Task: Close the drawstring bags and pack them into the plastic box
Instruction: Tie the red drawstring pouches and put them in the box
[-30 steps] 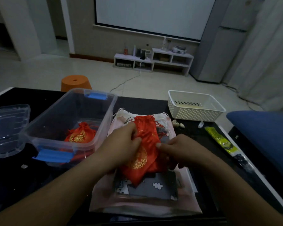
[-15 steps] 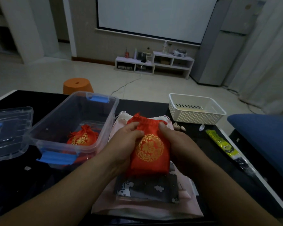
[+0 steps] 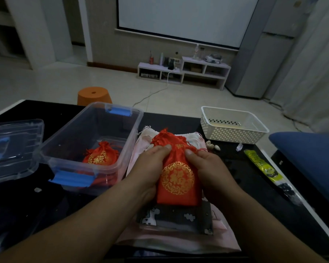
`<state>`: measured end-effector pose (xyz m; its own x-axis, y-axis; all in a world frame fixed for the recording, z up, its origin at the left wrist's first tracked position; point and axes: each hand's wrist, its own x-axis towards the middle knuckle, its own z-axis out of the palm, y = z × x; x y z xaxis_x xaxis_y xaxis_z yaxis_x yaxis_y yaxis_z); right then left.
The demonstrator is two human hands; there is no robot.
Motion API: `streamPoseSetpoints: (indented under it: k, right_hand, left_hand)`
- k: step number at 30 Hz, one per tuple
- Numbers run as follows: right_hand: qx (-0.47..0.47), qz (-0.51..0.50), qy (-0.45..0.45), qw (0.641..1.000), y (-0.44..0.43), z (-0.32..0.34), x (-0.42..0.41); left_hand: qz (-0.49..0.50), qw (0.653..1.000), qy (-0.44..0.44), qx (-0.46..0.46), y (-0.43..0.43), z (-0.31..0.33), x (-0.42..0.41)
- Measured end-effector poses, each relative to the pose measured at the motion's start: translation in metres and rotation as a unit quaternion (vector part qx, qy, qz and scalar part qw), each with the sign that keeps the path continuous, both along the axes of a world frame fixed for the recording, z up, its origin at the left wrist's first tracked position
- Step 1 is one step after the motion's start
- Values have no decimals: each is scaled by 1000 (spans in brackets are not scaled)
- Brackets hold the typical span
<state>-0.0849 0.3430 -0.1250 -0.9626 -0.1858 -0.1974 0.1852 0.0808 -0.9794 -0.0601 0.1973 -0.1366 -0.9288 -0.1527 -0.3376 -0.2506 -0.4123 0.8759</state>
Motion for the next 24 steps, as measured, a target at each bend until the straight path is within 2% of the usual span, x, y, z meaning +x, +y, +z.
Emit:
streamPoseSetpoints:
  k: [6, 9, 15, 19, 24]
  right_hand:
    - [-42, -52, 0, 998, -3, -2, -3]
    - [-14, -77, 21, 997, -3, -4, -4]
    - [17, -92, 50, 994, -7, -7, -5]
    - [-64, -111, -2, 992, 3, -4, -10]
    - [-138, -73, -36, 987, 9, 2, -10]
  left_hand:
    - [32, 996, 22, -77, 8, -5, -4]
    - [68, 989, 44, -123, 13, -5, -4]
    - [109, 979, 65, -158, 18, -4, -2]
    - [146, 984, 35, -96, 11, -5, -4]
    - [96, 994, 26, -52, 9, -4, -4]
